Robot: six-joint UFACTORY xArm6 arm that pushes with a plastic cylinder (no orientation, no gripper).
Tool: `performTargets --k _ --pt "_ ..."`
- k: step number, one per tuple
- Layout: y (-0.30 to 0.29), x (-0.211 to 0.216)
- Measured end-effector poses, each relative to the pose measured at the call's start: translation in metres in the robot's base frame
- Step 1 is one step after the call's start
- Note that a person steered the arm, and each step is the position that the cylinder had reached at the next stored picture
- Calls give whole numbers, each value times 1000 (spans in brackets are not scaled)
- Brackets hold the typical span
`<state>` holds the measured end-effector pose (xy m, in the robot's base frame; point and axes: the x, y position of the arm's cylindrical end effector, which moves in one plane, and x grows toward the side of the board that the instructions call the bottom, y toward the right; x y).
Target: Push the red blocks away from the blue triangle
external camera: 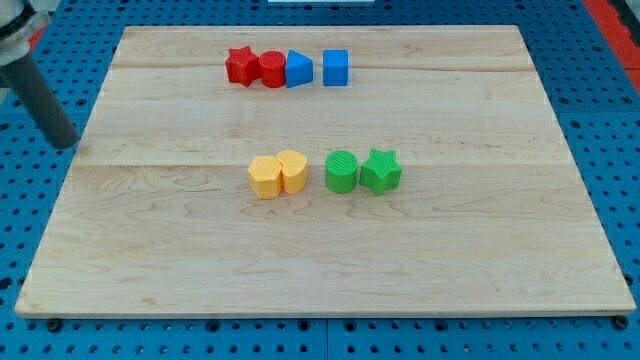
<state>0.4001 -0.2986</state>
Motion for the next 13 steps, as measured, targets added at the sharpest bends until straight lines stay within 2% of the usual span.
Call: performTargets --k 1,2,4,5,6,11,13 --pt "64 -23" --pt "159 -44" --pt "343 -49" --pt "406 -45" --pt "399 -52" --pt "244 -112" --pt "234 -140"
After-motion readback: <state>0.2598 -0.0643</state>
